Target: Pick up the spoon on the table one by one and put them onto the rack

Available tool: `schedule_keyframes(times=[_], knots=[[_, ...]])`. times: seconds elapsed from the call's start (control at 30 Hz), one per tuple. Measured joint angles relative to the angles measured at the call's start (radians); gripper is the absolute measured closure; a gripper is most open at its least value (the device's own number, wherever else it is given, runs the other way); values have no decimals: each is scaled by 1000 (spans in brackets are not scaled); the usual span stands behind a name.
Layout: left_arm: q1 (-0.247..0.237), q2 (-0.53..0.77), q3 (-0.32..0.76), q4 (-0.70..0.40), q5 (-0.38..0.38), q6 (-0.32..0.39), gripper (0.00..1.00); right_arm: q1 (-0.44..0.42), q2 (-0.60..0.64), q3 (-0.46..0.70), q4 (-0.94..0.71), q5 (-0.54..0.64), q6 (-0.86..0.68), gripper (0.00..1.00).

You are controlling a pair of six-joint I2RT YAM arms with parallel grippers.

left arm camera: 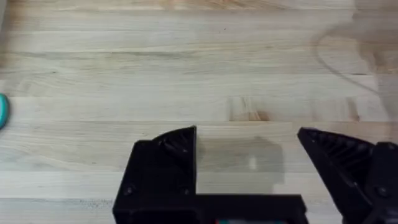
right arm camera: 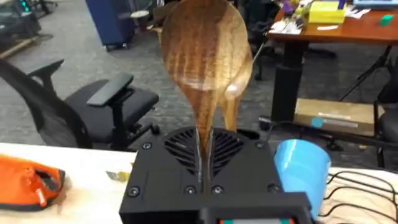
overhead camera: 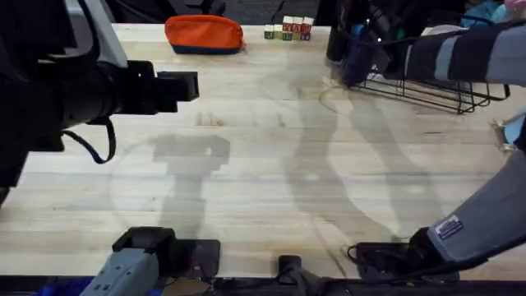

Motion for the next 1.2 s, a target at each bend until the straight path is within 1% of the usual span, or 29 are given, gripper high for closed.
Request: schedule_keyframes(times=[0.2,0.5,0.73,0.9,1.0,1.2], knots=[[0,0,0,0,0,0,8,0,0,0,-51,-13,0,969],[0,0,0,0,0,0,7,0,0,0,-64,-17,0,962],[0,0,0,0,0,0,8,0,0,1,-67,-21,0,850],[0,0,0,0,0,0,8,0,0,1,-63,-24,-9,804],[0,0,0,0,0,0,8,0,0,1,-61,-24,-27,795],[0,0,0,0,0,0,8,0,0,1,-55,-24,-42,703]])
